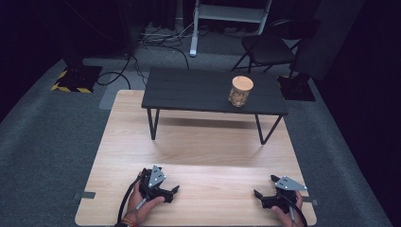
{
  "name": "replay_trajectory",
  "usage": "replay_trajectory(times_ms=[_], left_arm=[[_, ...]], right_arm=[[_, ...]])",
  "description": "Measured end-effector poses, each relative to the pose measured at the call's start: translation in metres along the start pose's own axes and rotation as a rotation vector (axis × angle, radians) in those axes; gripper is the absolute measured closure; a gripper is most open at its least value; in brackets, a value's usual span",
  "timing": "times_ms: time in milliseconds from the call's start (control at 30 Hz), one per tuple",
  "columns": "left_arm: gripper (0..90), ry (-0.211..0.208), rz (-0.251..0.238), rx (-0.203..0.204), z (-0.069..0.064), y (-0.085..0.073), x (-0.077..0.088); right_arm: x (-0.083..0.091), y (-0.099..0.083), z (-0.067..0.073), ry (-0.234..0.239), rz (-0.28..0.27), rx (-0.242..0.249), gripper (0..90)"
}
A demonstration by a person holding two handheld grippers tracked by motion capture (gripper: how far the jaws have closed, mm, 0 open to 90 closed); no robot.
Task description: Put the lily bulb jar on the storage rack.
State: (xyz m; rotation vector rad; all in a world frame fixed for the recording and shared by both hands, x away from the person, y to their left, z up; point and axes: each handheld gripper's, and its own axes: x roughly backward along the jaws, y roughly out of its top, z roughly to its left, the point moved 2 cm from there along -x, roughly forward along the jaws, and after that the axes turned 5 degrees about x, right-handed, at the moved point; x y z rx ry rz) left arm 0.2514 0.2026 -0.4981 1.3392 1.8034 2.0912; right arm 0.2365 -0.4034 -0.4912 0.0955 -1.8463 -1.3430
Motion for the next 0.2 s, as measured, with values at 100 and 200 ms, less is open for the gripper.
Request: replay_trajectory(times_ms=[100, 200], left_arm=[[0.5, 0.000, 0.000, 0.000, 0.0000, 0.0000, 0.0000], [0.5, 0.000, 0.000, 0.000, 0.0000, 0.0000, 0.0000]], right_arm=[[-0.0002, 0.0002, 0.0001, -0.001, 0.000, -0.002, 0.0], [-0.0003, 0.0003, 0.0003, -0.002, 0.000, -0.002, 0.0]])
